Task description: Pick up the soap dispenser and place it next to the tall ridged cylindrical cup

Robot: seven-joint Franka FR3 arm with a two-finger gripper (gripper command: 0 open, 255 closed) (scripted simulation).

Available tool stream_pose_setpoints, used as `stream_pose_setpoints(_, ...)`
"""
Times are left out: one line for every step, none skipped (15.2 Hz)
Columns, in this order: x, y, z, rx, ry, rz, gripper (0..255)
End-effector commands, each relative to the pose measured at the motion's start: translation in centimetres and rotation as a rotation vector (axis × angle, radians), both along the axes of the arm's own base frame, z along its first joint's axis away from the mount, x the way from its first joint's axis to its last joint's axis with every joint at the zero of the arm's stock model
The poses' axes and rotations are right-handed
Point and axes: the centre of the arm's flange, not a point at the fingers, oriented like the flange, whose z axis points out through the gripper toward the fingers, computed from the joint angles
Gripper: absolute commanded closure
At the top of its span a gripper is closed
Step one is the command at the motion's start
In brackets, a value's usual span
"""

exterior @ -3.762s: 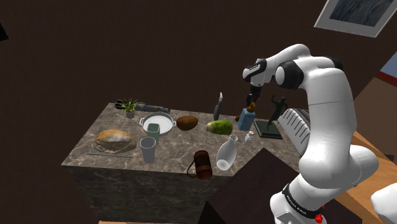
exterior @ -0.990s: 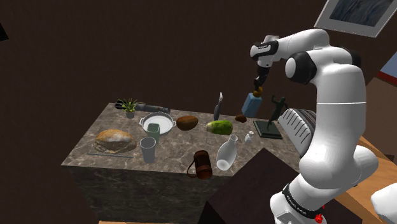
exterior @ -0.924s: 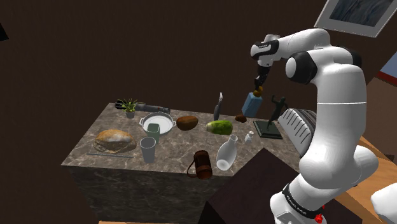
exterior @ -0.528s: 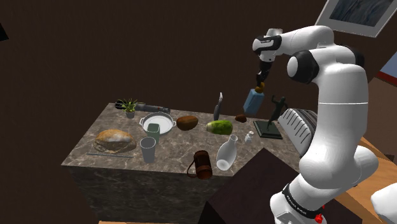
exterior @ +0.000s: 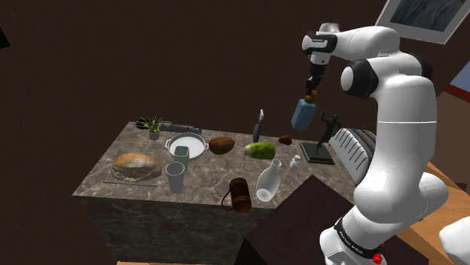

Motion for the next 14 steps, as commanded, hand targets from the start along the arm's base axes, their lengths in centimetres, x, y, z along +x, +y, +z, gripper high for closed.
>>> stream_pose_setpoints(-0.1,0.1,1.0,0.0,0.0,0.0,255)
stream_pose_setpoints(-0.1,0.1,1.5,0.0,0.0,0.0,255)
stream_pose_setpoints(-0.1,0.1,2.0,0.0,0.0,0.0,255)
stream_pose_setpoints(-0.1,0.1,2.6,0.0,0.0,0.0,255)
stream_pose_setpoints(-0.1,0.1,3.1,0.0,0.0,0.0,255)
stream_pose_setpoints(-0.1,0.1,3.6,0.0,0.0,0.0,255)
stream_pose_setpoints(-0.1,0.1,4.1,0.0,0.0,0.0,255)
stream_pose_setpoints(-0.1,0.1,4.7,0.0,0.0,0.0,255)
stream_pose_setpoints(-0.1,0.1,5.2,0.0,0.0,0.0,255)
stream_pose_setpoints(-0.1,0.1,5.7,0.0,0.0,0.0,255)
stream_pose_setpoints(-0.1,0.1,6.2,0.0,0.0,0.0,255)
stream_pose_setpoints(-0.1,0.1,6.8,0.0,0.0,0.0,255)
stream_pose_setpoints(-0.1,0.1,7.3,0.0,0.0,0.0,255)
stream_pose_setpoints(-0.1,0.1,7.8,0.0,0.0,0.0,255)
